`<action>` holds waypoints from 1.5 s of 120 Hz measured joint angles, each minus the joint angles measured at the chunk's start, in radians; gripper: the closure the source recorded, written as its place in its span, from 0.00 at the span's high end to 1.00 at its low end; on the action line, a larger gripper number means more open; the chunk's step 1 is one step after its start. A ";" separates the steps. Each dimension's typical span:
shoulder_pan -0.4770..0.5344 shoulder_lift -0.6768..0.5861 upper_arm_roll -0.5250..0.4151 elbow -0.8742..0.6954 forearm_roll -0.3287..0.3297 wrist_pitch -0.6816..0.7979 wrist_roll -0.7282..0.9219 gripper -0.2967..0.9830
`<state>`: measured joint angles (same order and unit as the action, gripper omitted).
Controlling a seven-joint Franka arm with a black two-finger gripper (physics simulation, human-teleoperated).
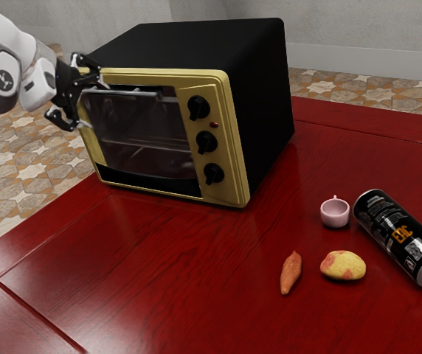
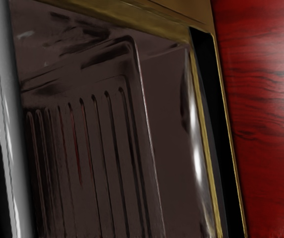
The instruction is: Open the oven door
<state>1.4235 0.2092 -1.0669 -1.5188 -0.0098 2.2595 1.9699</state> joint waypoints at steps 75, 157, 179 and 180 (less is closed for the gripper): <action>-0.036 0.083 0.016 0.020 0.078 0.091 0.010 0.77; -0.033 0.041 0.031 -0.043 0.071 0.072 -0.017 0.75; -0.026 -0.124 0.061 -0.136 0.054 0.030 -0.035 0.72; -0.025 -0.131 0.062 -0.141 0.053 0.028 -0.036 0.72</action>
<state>1.3982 0.0782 -1.0049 -1.6601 0.0428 2.2872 1.9343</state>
